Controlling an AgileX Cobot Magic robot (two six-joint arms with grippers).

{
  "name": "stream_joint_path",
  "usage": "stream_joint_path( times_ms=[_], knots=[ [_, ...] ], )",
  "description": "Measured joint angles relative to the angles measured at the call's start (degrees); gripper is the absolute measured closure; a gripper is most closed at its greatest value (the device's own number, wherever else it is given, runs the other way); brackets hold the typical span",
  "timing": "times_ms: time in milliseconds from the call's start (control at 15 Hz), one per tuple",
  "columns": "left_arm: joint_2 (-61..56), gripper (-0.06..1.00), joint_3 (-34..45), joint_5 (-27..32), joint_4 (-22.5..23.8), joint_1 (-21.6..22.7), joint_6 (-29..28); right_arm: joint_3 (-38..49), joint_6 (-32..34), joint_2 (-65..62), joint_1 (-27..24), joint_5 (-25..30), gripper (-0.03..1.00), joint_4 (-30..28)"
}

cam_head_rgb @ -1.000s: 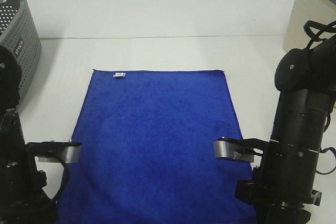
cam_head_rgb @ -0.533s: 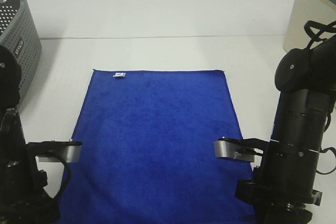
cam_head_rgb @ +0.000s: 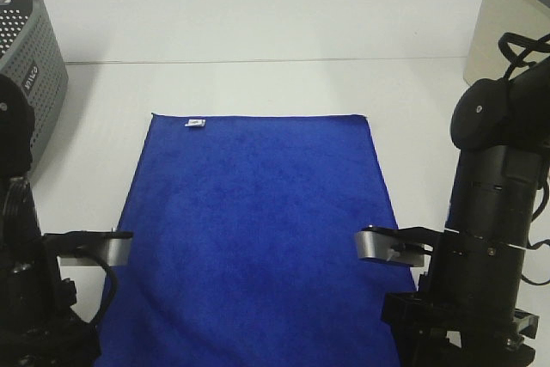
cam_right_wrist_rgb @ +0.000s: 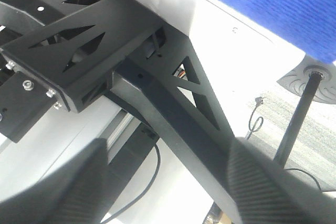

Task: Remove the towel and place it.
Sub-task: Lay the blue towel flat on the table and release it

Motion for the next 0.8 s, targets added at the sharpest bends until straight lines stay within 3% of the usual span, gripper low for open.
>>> stream_joint_path(
  times_ms=[267, 533, 800],
  knots=[
    [0.0, 0.33, -0.7, 0.2, 0.0, 0.0, -0.2, -1.3, 1.3, -4.9, 0.0, 0.1, 0.27, -0.8],
    [-2.2, 0.33, -6.2, 0.4, 0.3, 0.0, -1.1, -8.8, 2.2, -11.0, 0.0, 0.2, 0.27, -2.6],
    [-6.1, 0.33, -13.5, 0.5, 6.4, 0.0, -4.1, -16.3, 5.3, -12.7, -0.9, 0.4, 0.27, -8.4]
  ],
)
